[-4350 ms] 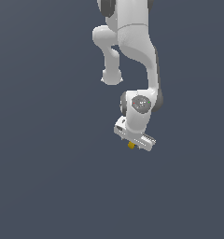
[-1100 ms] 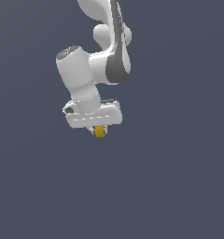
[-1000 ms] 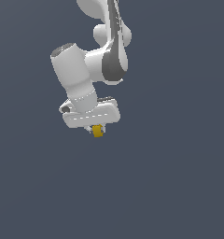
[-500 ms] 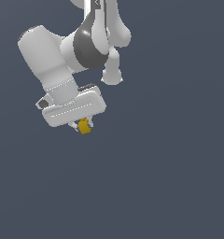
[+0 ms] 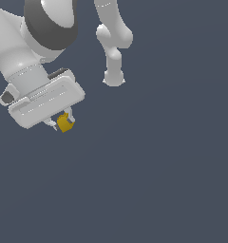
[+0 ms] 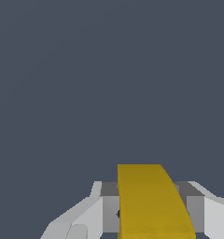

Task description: Pick up the object and move it to a goal position.

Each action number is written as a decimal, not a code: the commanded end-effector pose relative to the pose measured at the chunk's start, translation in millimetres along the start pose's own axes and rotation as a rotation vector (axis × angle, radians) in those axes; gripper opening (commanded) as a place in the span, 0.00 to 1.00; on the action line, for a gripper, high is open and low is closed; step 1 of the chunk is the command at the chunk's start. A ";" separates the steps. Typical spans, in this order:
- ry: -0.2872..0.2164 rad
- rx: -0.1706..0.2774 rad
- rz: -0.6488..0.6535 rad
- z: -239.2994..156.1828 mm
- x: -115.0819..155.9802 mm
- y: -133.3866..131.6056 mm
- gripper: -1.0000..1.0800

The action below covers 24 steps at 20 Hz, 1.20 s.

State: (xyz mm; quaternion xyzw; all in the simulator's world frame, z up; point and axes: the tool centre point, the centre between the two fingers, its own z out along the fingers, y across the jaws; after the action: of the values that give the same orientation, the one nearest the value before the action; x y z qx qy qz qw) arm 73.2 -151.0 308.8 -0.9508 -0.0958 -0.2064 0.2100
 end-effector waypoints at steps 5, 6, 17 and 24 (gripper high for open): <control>0.030 0.065 -0.088 -34.7 20.7 19.5 0.00; 0.033 0.074 -0.099 -39.1 23.5 22.2 0.00; 0.063 0.145 -0.190 -74.5 48.0 44.7 0.00; 0.071 0.166 -0.216 -84.1 56.1 51.0 0.00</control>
State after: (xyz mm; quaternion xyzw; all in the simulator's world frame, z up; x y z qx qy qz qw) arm 106.5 -226.8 382.1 -0.9078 -0.2041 -0.2515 0.2665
